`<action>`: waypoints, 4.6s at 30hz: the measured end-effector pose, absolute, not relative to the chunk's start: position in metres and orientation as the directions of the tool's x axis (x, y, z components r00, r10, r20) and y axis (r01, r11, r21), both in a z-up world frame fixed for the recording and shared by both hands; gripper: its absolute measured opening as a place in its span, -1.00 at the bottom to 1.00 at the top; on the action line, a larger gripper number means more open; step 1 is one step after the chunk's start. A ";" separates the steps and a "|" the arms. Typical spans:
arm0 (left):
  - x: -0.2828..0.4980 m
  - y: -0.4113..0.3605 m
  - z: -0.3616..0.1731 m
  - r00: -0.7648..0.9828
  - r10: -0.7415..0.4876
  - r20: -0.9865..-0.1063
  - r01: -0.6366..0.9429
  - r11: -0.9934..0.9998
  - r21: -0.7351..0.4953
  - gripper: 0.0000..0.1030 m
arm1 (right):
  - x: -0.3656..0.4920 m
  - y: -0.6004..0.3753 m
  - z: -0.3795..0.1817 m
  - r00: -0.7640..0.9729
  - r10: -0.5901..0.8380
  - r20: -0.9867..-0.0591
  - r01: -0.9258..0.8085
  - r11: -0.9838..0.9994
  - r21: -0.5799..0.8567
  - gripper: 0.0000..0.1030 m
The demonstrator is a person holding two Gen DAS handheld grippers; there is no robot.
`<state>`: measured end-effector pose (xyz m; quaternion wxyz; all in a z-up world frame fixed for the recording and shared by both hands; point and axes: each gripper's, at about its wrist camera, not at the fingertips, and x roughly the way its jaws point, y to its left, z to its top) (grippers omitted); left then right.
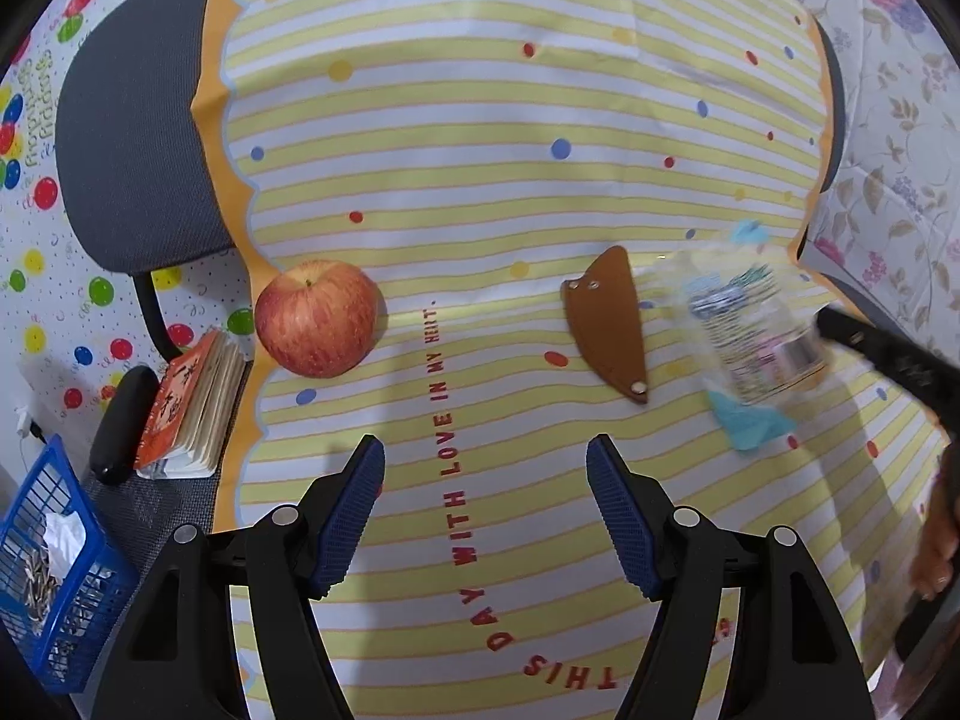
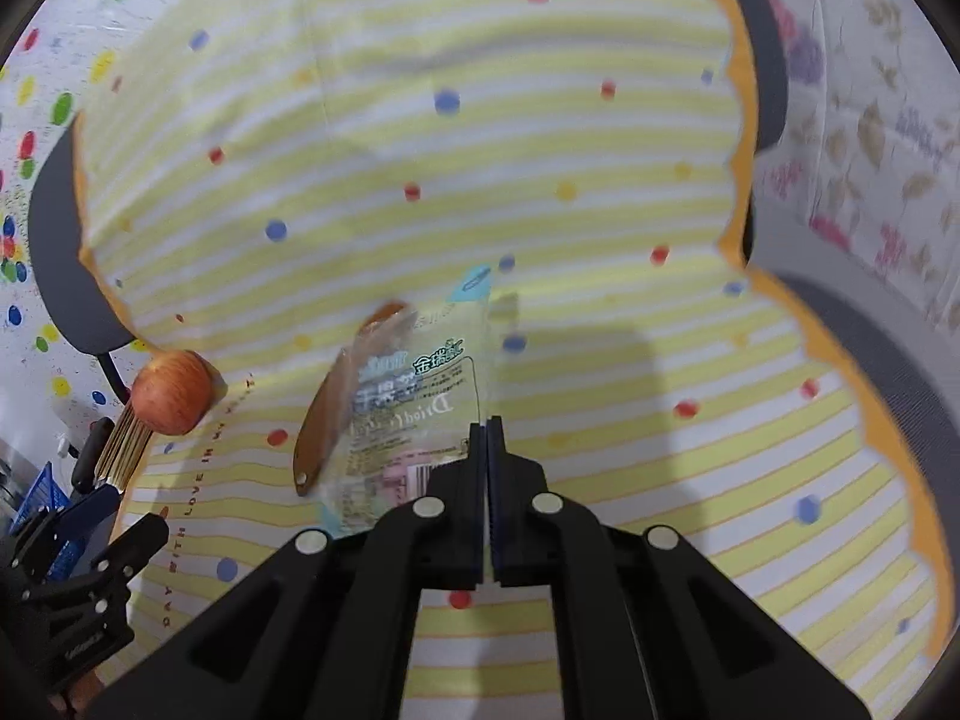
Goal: Collect trash
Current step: 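Grasp the clear snack wrapper with the right gripper and lift it, then grasp the brown leather sheath with the left gripper while the right gripper holds the wrapper, then carry the brown sheath and clear wrapper with both grippers to the trash bag, then open both grippers over the pink trash bag to drop the sheath and wrapper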
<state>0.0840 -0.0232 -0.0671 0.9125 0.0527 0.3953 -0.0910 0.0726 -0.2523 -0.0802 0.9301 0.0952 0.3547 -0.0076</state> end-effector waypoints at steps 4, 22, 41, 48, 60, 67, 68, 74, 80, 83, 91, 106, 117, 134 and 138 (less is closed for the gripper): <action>0.084 -0.035 -0.063 0.672 -0.143 -0.727 0.222 0.975 0.013 0.37 | 0.053 -0.259 -0.046 0.783 -0.149 -0.604 0.138 0.988 -0.066 -0.98; 0.087 -0.058 -0.071 0.647 -0.180 -0.741 0.258 0.966 -0.009 0.37 | 0.063 -0.294 -0.059 0.730 0.070 -0.680 0.033 0.990 0.138 -0.76; 0.118 -0.076 -0.085 0.613 -0.197 -0.765 0.274 0.961 -0.028 0.37 | 0.030 -0.286 -0.066 0.766 0.016 -0.642 0.039 0.997 0.071 -0.96; 0.153 -0.093 -0.087 0.598 -0.224 -0.769 0.292 0.955 -0.052 0.29 | 0.044 -0.299 -0.036 0.813 -0.019 -0.582 0.059 0.997 0.050 -0.96; 0.202 -0.098 -0.114 0.479 -0.282 -0.831 0.266 0.949 -0.169 0.25 | 0.056 -0.304 -0.044 0.796 0.023 -0.605 0.043 0.995 0.094 -0.96; 0.203 -0.104 -0.111 0.480 -0.318 -0.818 0.300 0.935 -0.188 -0.12 | 0.052 -0.301 -0.046 0.786 0.038 -0.617 0.037 0.993 0.109 -0.96; 0.195 -0.104 -0.106 0.507 -0.310 -0.804 0.303 0.938 -0.171 -0.12 | 0.049 -0.301 -0.045 0.786 0.036 -0.617 0.038 0.994 0.106 -0.96; 0.129 -0.096 -0.063 0.628 -0.332 -0.704 0.350 0.928 -0.125 -0.13 | 0.025 -0.303 -0.035 0.793 0.019 -0.609 0.052 0.994 0.099 -0.96; 0.062 -0.088 -0.033 0.680 -0.331 -0.654 0.366 0.926 -0.089 -0.13 | 0.002 -0.304 -0.032 0.791 0.020 -0.612 0.073 0.989 0.126 -0.96; 0.034 -0.086 -0.026 0.696 -0.310 -0.648 0.355 0.933 -0.065 -0.13 | -0.014 -0.303 -0.031 0.789 0.014 -0.614 0.082 0.988 0.128 -0.96; -0.018 -0.085 -0.015 0.713 -0.318 -0.625 0.352 0.933 -0.073 -0.12 | -0.055 -0.296 -0.026 0.791 0.011 -0.611 0.071 0.991 0.111 -0.96; -0.096 -0.109 -0.017 0.691 -0.445 -0.569 0.483 0.871 -0.095 -0.12 | -0.153 -0.309 -0.014 0.822 -0.075 -0.564 0.141 0.987 0.074 -0.96; -0.168 -0.180 -0.046 0.496 -0.653 -0.572 0.727 0.673 -0.139 -0.12 | -0.258 -0.337 -0.027 0.765 -0.304 -0.568 0.362 0.932 -0.010 -0.96; -0.214 -0.276 -0.093 0.264 -0.693 -0.670 0.866 0.476 -0.151 -0.12 | -0.350 -0.385 -0.077 0.609 -0.466 -0.641 0.600 0.800 -0.011 -0.96; -0.209 -0.293 -0.098 0.246 -0.682 -0.688 0.870 0.469 -0.154 -0.12 | -0.349 -0.396 -0.092 0.598 -0.447 -0.665 0.607 0.795 0.012 -0.96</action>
